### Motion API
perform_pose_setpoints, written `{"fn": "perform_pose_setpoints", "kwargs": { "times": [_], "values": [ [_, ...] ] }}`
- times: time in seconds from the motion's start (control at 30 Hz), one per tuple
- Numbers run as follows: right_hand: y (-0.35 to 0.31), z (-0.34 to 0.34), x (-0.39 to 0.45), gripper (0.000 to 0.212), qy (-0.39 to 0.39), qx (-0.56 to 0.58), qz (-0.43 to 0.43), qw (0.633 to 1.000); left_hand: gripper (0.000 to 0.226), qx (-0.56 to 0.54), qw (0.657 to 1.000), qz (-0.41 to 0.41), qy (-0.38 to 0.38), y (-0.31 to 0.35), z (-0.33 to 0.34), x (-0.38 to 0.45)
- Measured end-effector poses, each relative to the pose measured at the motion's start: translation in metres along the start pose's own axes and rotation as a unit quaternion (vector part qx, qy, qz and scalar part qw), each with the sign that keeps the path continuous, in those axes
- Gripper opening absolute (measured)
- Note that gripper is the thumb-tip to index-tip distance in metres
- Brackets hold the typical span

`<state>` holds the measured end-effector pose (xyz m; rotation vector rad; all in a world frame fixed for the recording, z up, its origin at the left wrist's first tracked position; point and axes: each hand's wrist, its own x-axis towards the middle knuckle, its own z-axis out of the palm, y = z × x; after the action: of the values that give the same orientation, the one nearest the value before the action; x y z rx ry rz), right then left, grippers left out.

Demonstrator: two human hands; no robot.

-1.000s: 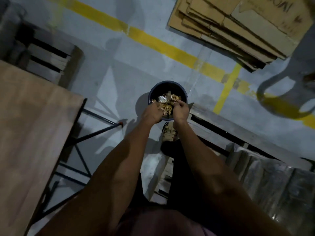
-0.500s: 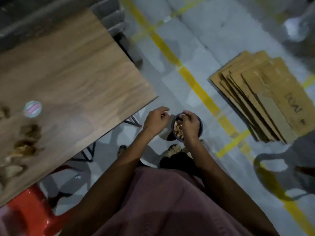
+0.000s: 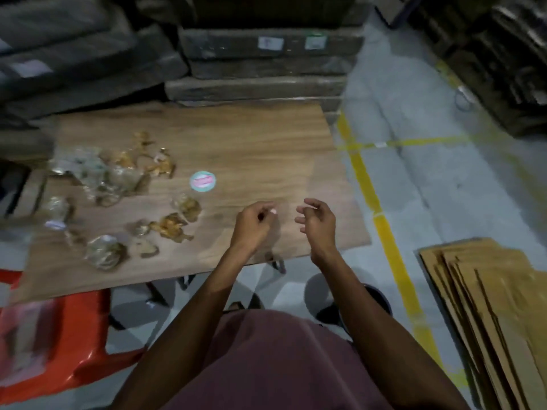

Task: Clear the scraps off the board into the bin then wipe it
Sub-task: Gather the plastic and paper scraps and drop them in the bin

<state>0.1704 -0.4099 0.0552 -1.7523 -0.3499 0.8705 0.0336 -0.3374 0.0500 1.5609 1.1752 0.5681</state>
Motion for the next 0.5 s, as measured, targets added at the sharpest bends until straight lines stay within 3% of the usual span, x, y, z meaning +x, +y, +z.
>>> {"fn": "perform_pose_setpoints", "kwargs": {
  "times": [0.27,0.5],
  "values": [
    [-0.009,0.121,0.015,0.021,-0.112,-0.101,-0.025,0.988,0.021,-0.027,0.979,-0.091,0.183,-0.077,-0.116,0.003],
    [0.01,0.199,0.044,0.037,-0.197,-0.214,-0.041,0.956,0.059,0.123,0.912,-0.202,0.334,-0.134,-0.149,-0.017]
  ]
}}
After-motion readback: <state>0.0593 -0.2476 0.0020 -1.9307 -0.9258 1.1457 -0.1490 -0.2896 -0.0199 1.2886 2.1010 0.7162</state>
